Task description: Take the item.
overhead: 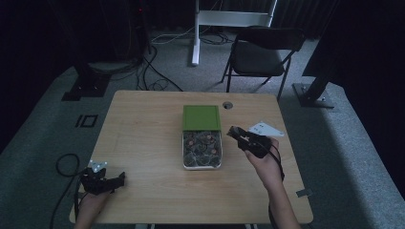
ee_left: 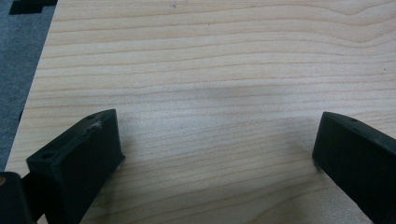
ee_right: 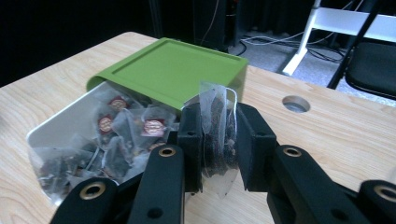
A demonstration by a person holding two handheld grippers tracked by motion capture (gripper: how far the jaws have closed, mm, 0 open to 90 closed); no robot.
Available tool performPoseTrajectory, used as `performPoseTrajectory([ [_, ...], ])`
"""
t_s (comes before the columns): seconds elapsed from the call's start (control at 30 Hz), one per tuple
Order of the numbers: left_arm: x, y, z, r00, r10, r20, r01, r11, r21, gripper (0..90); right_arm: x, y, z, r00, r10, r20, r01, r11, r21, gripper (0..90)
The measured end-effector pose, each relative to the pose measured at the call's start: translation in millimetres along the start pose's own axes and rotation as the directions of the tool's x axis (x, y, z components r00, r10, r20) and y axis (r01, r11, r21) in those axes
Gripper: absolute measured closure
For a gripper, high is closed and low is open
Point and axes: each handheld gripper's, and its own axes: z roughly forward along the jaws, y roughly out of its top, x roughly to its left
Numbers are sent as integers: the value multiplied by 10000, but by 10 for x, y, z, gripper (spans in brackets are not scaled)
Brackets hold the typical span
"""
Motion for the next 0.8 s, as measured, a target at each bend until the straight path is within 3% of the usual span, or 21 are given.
performPoseTrajectory([
  [0.43,0,0,0,10000,-4,1,4,10000,6,17,-293,-61,-68,9951,394,905,-348,9980,-524,735],
  [0.8,0,0,-1,10000,1,3,-1,10000,11,17,-593,-147,-102,9784,863,1877,-725,9942,-790,734],
])
